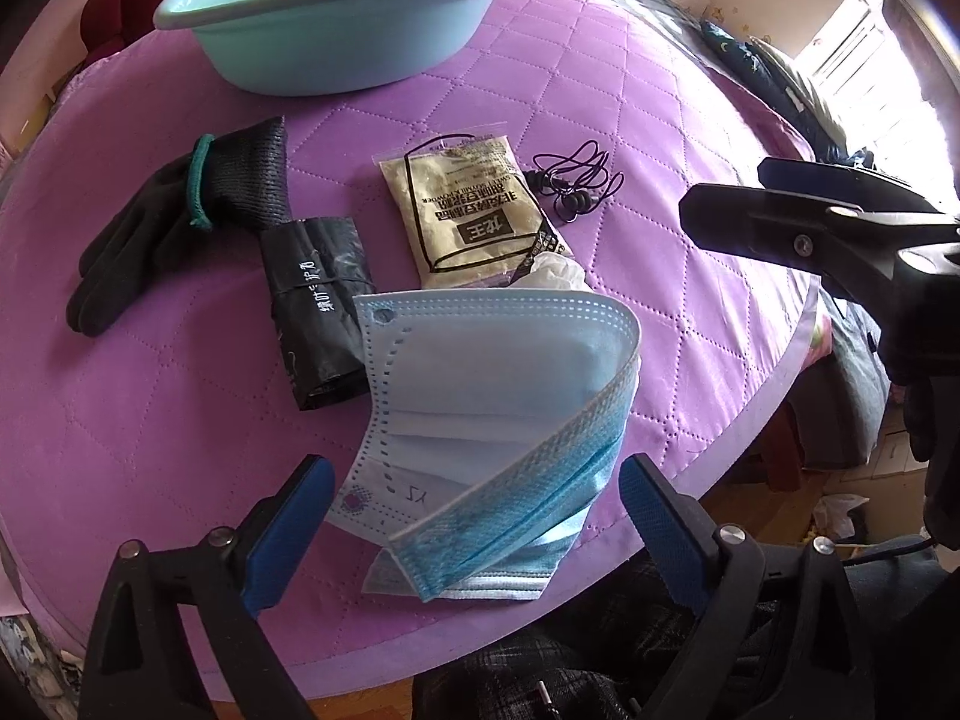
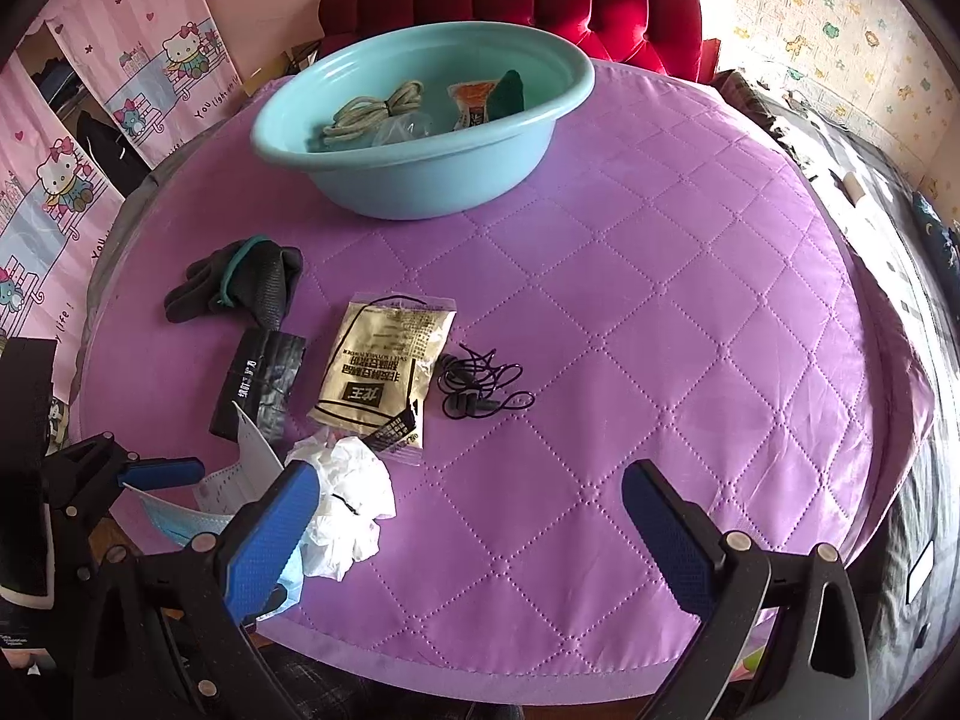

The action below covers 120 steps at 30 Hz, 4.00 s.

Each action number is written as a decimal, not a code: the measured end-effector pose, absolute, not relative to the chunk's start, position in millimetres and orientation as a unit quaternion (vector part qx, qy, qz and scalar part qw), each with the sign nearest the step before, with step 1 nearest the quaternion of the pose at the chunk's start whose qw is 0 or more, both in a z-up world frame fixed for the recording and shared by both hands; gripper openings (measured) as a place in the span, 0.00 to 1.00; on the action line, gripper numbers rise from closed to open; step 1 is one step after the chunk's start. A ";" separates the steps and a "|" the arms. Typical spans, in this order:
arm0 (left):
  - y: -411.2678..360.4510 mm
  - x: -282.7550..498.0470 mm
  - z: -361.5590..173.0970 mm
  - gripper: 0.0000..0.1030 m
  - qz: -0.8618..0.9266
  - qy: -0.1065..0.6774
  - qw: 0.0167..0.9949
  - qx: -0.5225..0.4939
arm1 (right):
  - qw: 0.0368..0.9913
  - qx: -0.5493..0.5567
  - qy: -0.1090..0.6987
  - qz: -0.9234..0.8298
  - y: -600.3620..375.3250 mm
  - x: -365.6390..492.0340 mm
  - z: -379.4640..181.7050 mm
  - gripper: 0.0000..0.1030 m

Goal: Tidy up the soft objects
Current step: 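Grasp the blue face mask with the left tool while the right tool grasps the white tissue, then carry the mask and tissue over the teal basin with both tools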

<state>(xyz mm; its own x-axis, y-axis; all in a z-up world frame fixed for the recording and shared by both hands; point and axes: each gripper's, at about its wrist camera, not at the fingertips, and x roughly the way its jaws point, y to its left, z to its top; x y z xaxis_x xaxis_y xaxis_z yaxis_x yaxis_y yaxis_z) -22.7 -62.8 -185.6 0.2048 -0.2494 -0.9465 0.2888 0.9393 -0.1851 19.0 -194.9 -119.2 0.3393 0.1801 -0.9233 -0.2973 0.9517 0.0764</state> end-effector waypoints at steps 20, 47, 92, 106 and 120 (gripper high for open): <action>-48.2 -28.6 -170.2 0.04 -0.188 0.584 0.790 -0.023 | 0.802 -0.067 0.568 0.173 -181.4 22.3 -130.6 1.00; -5.2 -43.5 -147.0 0.04 -0.119 0.563 0.816 -0.059 | 0.728 -0.111 0.627 0.254 -138.6 8.3 -174.6 0.41; -51.0 -28.4 -85.8 0.04 -0.166 0.486 0.858 0.018 | 0.817 -0.074 0.525 0.226 -191.5 8.9 -78.4 0.28; -44.4 -1.4 -58.5 0.04 -0.159 0.459 0.873 0.030 | 0.831 -0.071 0.502 0.229 -184.0 42.3 -50.7 0.28; -39.2 43.1 -39.9 0.04 -0.163 0.445 0.879 0.050 | 0.845 -0.061 0.483 0.222 -172.0 95.0 -26.3 0.28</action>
